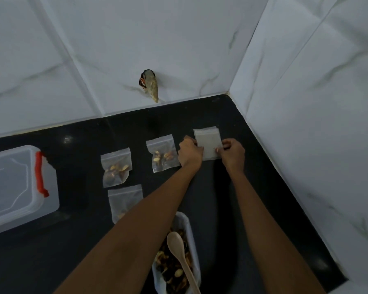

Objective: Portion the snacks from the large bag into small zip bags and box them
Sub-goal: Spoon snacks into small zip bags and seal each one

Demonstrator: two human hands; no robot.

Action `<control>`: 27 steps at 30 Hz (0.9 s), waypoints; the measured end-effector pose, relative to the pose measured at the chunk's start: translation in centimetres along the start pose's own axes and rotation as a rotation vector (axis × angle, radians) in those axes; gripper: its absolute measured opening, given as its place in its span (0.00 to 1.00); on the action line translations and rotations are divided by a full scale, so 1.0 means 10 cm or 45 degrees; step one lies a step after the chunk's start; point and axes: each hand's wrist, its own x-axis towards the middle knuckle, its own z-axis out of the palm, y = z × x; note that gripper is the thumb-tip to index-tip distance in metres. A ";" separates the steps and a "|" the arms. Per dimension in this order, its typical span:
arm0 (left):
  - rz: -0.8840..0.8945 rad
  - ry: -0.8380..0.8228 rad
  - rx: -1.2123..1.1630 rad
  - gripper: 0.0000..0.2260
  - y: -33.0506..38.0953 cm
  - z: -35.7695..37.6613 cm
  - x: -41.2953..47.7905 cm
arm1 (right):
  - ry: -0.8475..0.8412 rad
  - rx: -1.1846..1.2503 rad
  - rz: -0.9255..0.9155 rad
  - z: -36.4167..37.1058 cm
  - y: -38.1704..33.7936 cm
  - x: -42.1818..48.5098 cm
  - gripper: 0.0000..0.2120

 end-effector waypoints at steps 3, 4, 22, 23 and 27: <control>-0.019 0.020 0.016 0.11 -0.02 0.00 0.06 | -0.004 0.037 0.024 0.00 -0.02 0.02 0.12; -0.023 0.012 0.019 0.10 -0.02 0.00 0.06 | 0.003 0.045 0.032 0.00 -0.02 0.02 0.12; 0.111 -0.027 0.157 0.09 -0.03 0.01 0.02 | 0.062 0.058 0.151 -0.07 -0.06 0.07 0.10; 0.110 -0.027 0.160 0.09 -0.03 0.01 0.02 | 0.069 0.058 0.148 -0.07 -0.06 0.07 0.10; 0.102 -0.035 0.161 0.09 -0.02 -0.01 0.01 | 0.089 0.129 0.138 -0.11 -0.07 0.05 0.10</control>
